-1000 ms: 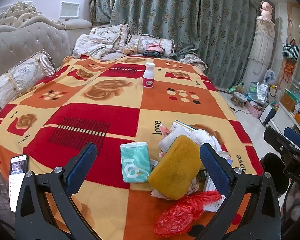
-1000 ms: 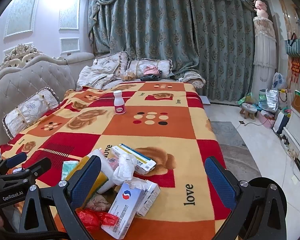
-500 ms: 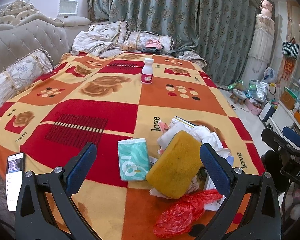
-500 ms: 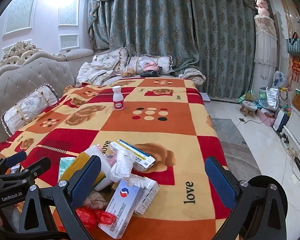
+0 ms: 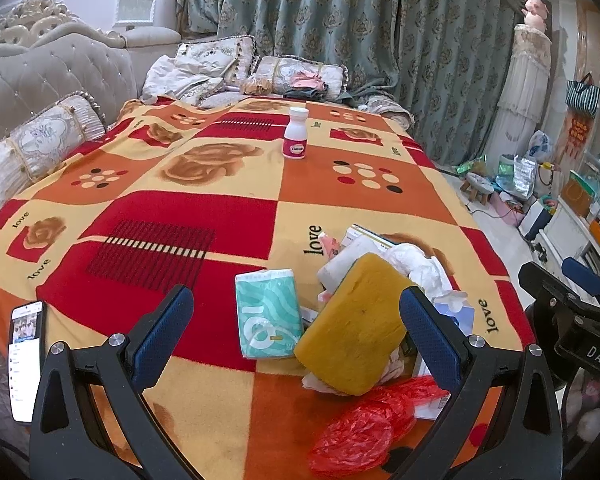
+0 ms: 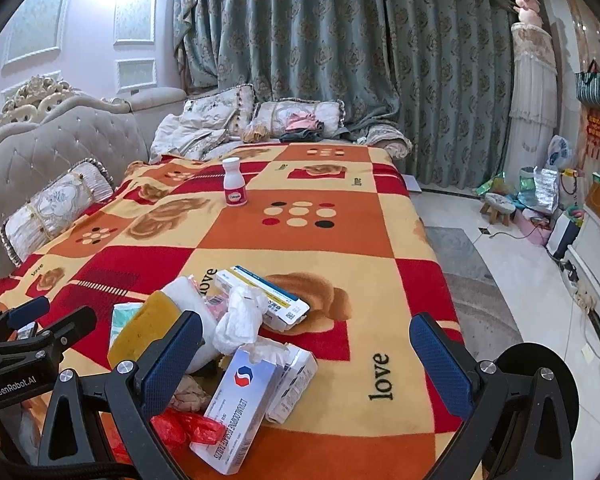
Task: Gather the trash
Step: 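Grasp the yellow sponge with the left tool while the right tool grasps white tissue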
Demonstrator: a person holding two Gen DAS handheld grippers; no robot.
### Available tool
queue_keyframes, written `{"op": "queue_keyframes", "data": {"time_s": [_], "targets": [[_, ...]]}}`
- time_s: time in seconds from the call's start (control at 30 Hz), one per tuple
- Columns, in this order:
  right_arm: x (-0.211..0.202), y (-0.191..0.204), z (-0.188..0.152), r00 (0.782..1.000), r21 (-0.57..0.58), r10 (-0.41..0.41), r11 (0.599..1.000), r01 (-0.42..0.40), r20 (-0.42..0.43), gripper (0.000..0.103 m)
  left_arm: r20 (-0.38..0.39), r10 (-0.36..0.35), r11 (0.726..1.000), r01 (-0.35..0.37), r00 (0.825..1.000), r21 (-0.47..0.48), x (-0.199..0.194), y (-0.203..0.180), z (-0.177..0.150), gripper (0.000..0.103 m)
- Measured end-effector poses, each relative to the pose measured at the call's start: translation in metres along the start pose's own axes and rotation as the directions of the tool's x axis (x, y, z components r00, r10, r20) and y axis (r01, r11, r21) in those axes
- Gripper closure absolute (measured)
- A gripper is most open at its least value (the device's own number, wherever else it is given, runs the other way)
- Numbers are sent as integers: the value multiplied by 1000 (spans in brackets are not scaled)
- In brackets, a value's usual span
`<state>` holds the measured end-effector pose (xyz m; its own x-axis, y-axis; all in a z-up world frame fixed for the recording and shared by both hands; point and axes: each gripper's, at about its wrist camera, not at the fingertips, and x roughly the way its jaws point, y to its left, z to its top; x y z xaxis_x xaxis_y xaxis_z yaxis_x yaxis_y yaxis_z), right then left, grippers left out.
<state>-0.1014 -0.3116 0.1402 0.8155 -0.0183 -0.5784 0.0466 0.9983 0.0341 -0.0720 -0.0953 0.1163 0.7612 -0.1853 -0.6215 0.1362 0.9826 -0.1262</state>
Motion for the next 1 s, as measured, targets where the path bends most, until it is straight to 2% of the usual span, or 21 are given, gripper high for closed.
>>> {"op": "queue_keyframes", "data": {"time_s": [0.3,0.5,0.6,0.73,0.83,1.0], "targets": [[9,-5,-5,1000,1,1,1000,-1,-23,0,-45,-29,999,30,999,13,6,7,-5,1],[24,-16,-17,994,23,38,999,-36,-103,0,-101,-70,996,74,992,41,19,11,-12,1],[33,-17,-24,985,41,83,996,-78,-149,8,-117,-84,992,95,990,85,23,6,-15,1],[51,-12,-35,961,70,160,987,-148,-225,22,-118,-81,988,96,990,124,23,6,-15,1],[61,-5,-39,947,92,200,979,-182,-251,23,-130,-89,987,104,988,121,25,11,-14,1],[68,5,-41,944,82,200,979,-185,-263,23,-153,-108,983,129,982,130,31,9,-13,1]]}}
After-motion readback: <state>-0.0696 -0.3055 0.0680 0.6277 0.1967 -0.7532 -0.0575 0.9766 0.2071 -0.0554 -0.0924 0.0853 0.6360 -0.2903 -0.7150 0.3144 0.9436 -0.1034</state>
